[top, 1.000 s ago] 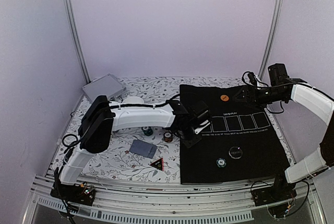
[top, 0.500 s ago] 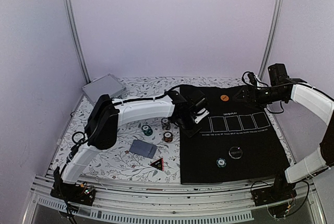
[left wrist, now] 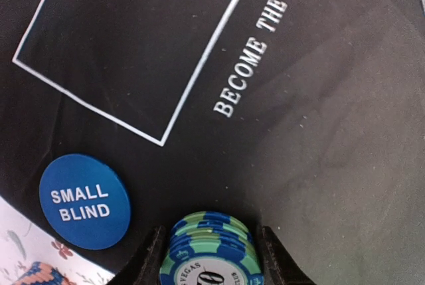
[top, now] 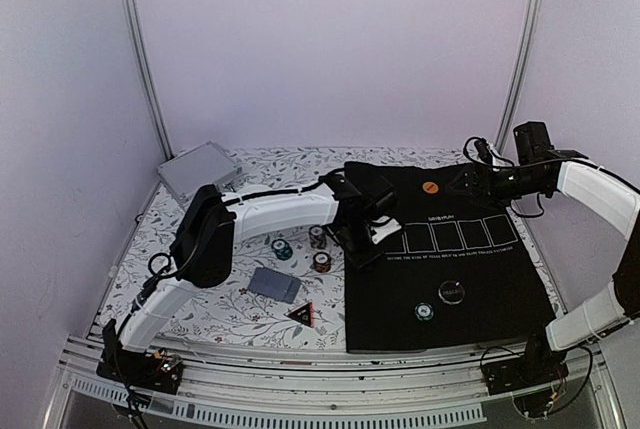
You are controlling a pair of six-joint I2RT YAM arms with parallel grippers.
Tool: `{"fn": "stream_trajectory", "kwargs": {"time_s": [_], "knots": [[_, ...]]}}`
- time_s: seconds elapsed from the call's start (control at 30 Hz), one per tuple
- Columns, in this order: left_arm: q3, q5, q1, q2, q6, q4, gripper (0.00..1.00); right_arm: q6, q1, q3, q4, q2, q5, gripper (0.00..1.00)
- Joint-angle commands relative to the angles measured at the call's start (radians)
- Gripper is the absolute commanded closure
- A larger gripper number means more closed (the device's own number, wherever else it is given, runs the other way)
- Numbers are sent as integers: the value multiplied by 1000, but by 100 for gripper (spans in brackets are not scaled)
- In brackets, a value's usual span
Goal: Distribute texas hold em gaming equipment
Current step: Place the poker chips pile at the small blind area.
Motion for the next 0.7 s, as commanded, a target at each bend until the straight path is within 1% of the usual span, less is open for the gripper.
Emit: {"fn": "stream_trajectory", "kwargs": {"time_s": [0.0, 0.27, 0.4, 0.5, 0.6, 0.67], "knots": [[40, 16, 5, 17, 113, -28, 94, -12, 3, 12, 10, -22, -16, 1], [3, -26, 10, 11, 226, -30, 94, 3, 3, 15, 18, -77, -69, 1], [-63, -5, 11, -17, 276, 16, 94, 12, 3, 2, 37, -121, -120, 1], [-95, -8, 11, -36, 277, 33, 94, 22, 2, -13, 54, -166, -121, 1], [-110, -44, 10, -25, 258, 42, 94, 24, 3, -14, 55, -201, -116, 1], [-123, -31, 10, -17, 249, 54, 94, 22, 2, -15, 55, -214, -119, 1]]}}
